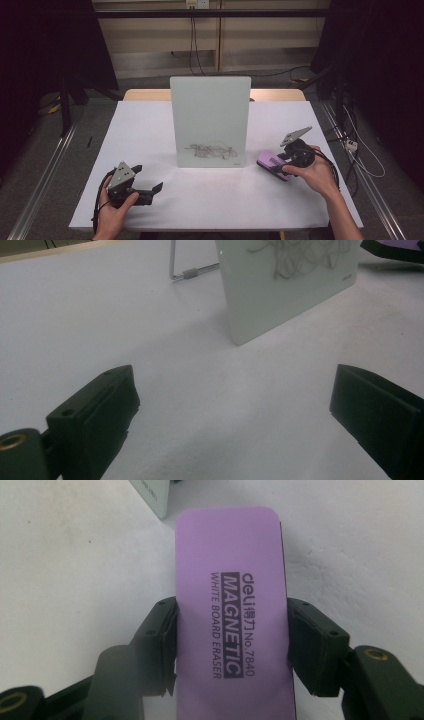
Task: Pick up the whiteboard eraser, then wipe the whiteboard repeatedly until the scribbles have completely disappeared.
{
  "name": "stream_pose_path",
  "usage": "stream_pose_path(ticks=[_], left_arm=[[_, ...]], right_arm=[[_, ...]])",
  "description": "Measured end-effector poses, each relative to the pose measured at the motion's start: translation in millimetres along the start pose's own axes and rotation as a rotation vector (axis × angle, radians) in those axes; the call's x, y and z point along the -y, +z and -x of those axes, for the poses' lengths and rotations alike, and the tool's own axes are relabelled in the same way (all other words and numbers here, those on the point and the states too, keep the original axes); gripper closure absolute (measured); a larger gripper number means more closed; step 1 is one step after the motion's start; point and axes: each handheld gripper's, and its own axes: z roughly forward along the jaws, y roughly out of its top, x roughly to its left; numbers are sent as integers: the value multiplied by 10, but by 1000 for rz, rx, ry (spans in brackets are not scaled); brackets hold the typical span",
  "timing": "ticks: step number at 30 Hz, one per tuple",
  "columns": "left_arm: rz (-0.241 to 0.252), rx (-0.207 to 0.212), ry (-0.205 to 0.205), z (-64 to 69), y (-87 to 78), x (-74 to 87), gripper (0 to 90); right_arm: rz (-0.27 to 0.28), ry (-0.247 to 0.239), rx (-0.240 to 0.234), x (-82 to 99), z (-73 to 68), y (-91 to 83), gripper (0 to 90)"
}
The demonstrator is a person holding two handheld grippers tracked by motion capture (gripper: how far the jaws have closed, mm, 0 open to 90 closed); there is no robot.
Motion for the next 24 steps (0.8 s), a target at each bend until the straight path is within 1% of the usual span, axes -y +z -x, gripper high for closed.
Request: stream_pose_path(ticks=[4,7,9,10,12,15,17,20,22,24], left_arm=[[-1,0,14,8,6,-10,49],[-5,0,11,15,16,-9,49],[-6,0,9,23,14,-8,50],[-8,-3,17,20,7,-9,50],[-8,-4,16,21,0,-7,49],[-6,-9,18,21,-5,-9,49],[-4,-9,12,28,0,-13,49],[-6,-5,23,35,13,-19,49],[-9,-3,19,43,16,-17,49],[-7,-4,24,41,11,-16,49]], right_arm=[[43,23,15,-1,-16,-10,414],[71,35,19,6,-31,-17,414],[91,38,26,9,-42,-23,414],[100,39,28,12,-46,-27,414],[116,40,24,17,-59,-35,414],[142,30,25,20,-82,-56,414],[154,20,22,27,-109,-61,414],[163,11,20,26,-164,-78,415],[180,8,11,23,-189,-103,414],[195,2,8,17,-207,-122,414]])
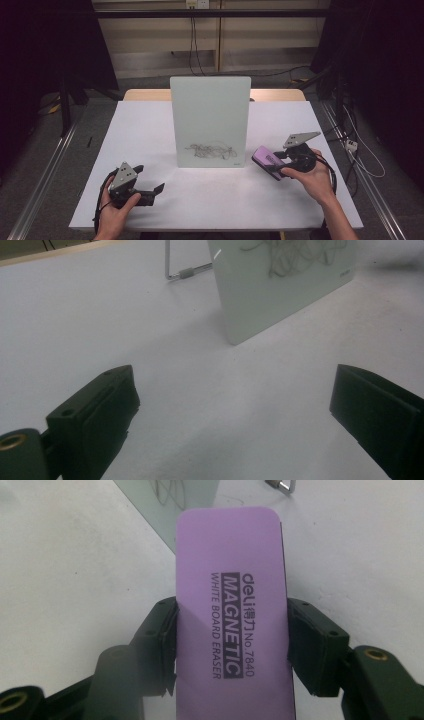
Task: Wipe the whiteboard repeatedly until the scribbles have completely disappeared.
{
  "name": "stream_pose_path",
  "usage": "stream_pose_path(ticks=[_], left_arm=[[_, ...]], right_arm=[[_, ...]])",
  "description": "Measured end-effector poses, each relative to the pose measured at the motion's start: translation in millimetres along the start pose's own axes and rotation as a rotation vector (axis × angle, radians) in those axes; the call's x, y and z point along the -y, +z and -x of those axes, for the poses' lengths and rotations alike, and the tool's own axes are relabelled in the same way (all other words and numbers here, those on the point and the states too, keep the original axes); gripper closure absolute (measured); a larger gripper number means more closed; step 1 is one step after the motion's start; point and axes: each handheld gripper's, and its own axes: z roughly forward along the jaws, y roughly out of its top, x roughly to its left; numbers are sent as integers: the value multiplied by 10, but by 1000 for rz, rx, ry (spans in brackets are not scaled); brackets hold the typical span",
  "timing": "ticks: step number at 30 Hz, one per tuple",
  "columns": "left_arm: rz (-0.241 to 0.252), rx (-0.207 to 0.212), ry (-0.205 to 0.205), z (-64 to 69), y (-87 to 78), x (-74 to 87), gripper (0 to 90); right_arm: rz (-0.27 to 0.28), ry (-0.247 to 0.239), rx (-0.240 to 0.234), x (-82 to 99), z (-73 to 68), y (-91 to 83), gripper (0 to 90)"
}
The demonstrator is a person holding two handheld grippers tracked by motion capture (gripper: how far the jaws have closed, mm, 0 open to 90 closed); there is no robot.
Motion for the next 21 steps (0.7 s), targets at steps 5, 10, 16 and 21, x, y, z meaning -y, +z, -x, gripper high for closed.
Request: stream_pose_path(ticks=[5,10,16,21], left_arm=[[-2,3,-9,-29,1,14,49],[-6,4,-27,-54,20,20,49],[2,3,-3,-22,0,1,49],[-2,-2,4,-6,0,-10,50]], right_arm=[[37,-29,-10,-47,-36,-10,414],[72,-39,-21,-82,-65,-13,415],[104,-68,-31,-93,-136,-14,415],[159,-86,-53,-106,-218,-9,415]])
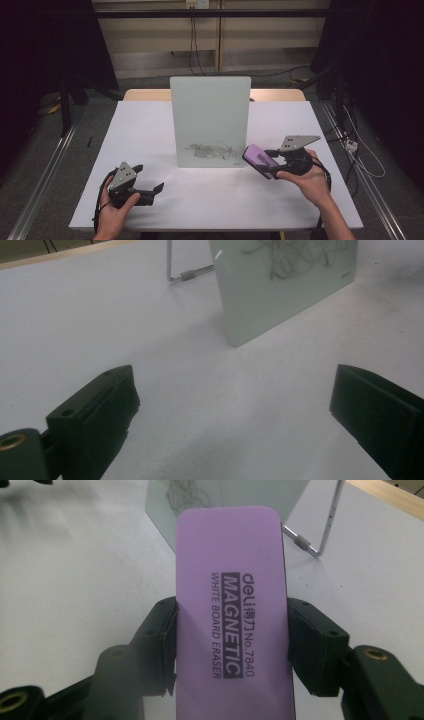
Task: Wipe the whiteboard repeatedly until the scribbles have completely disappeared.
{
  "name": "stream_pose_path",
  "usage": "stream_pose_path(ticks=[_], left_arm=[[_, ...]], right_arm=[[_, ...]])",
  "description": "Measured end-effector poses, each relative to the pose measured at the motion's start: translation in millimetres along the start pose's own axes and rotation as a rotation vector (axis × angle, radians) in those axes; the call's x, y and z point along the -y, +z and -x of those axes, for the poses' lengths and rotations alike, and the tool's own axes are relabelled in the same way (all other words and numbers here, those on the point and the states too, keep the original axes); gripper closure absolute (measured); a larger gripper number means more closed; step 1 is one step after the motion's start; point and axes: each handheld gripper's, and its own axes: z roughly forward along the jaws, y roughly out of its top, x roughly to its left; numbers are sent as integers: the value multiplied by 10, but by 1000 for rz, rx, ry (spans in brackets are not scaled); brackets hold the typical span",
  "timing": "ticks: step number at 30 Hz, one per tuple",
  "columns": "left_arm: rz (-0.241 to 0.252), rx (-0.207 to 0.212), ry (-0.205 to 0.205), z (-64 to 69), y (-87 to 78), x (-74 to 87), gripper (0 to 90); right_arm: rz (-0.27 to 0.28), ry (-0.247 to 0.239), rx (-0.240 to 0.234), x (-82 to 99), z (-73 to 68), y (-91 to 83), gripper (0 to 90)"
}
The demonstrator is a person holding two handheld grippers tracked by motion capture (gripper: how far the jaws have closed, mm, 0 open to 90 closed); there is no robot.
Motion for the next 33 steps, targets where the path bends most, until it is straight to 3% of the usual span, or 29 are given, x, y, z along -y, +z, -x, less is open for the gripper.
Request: stream_pose_path(ticks=[12,16,24,28,33], left_arm=[[0,-2,-3,-19,-3,8,49],[4,-1,-3,-16,-8,6,50],[-2,0,-4,-23,3,6,49],[2,-3,-9,-23,0,5,49],[-6,-5,-8,-31,10,11,49]], right_arm=[[48,-20,-18,-76,-114,164,415],[46,-36,22,-133,-183,223,415],[83,-54,28,-236,-253,324,415],[88,-80,33,-333,-297,375,415],[100,-128,76,-462,-324,421,415]])
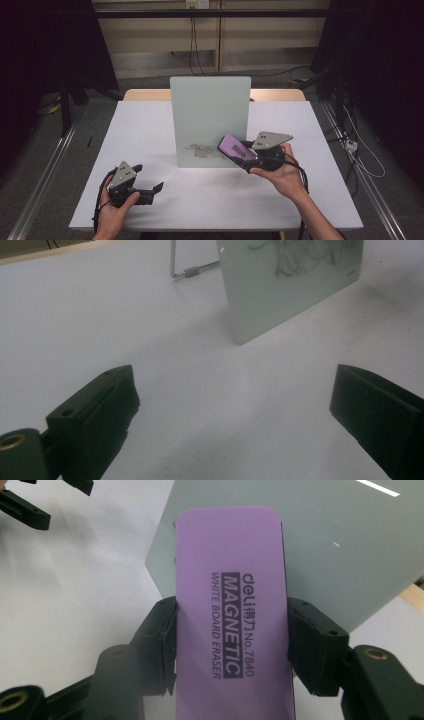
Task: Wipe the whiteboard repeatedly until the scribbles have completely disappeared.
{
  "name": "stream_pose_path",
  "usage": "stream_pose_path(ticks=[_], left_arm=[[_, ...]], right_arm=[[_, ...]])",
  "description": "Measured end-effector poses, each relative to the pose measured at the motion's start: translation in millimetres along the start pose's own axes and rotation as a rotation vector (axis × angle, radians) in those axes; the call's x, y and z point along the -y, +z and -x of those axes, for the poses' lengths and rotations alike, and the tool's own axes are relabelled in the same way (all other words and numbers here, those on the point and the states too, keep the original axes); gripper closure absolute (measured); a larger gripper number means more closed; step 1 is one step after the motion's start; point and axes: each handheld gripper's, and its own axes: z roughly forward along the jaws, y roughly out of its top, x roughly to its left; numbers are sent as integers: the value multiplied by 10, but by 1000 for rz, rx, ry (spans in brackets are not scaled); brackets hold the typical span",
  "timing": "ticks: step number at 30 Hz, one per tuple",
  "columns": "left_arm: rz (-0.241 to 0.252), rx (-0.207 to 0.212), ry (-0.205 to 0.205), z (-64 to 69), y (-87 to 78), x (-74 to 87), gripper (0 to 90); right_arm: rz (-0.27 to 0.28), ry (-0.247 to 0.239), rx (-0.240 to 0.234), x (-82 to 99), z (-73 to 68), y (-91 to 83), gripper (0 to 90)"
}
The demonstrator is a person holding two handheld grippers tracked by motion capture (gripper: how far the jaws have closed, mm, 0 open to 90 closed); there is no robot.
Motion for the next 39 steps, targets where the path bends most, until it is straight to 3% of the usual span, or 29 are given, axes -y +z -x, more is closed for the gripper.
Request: stream_pose_path(ticks=[3,10,22,39], left_arm=[[1,2,1,6,5,-3,49],[0,1,0,0,0,-4,49],[0,3,2,3,-3,0,49],[-8,13,-4,0,1,12,49]], right_arm=[[-18,-17,5,-71,26,47,415],[3,-29,-8,-142,26,184,415],[-30,-111,58,-122,-33,282,415],[-54,-129,77,-108,-37,277,416]])
